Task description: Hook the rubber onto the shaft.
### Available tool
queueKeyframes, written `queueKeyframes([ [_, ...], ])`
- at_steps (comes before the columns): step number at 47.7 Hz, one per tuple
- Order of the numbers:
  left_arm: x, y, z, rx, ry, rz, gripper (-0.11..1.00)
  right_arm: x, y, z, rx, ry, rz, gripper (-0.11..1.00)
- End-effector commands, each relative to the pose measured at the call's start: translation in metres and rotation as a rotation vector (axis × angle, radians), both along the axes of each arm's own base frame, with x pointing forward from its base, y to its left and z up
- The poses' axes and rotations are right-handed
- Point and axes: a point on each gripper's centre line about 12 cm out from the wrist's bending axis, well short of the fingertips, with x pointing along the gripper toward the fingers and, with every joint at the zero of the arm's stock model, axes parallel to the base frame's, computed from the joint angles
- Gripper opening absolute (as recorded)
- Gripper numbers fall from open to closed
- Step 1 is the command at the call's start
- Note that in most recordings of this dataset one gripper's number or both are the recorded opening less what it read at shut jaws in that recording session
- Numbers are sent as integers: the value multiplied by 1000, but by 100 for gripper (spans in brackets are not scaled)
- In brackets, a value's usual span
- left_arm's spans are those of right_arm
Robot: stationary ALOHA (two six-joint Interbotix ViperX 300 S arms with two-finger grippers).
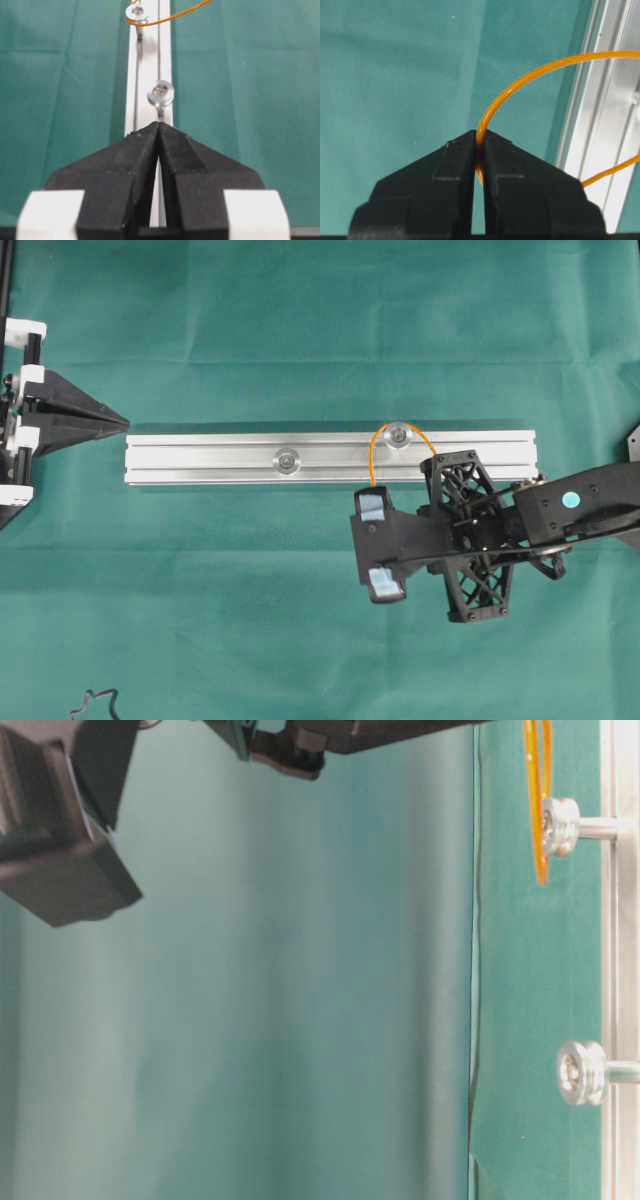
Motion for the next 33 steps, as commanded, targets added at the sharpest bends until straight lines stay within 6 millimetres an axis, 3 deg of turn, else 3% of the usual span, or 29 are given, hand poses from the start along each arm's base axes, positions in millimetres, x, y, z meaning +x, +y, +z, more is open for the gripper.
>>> queueKeyframes([
  [1, 3, 0, 11, 1, -26, 0, 0, 4, 4, 13, 35, -35, -51, 6],
  [33, 3, 0, 12, 1, -28, 0, 0, 2, 9, 13, 242, 30, -606, 6],
])
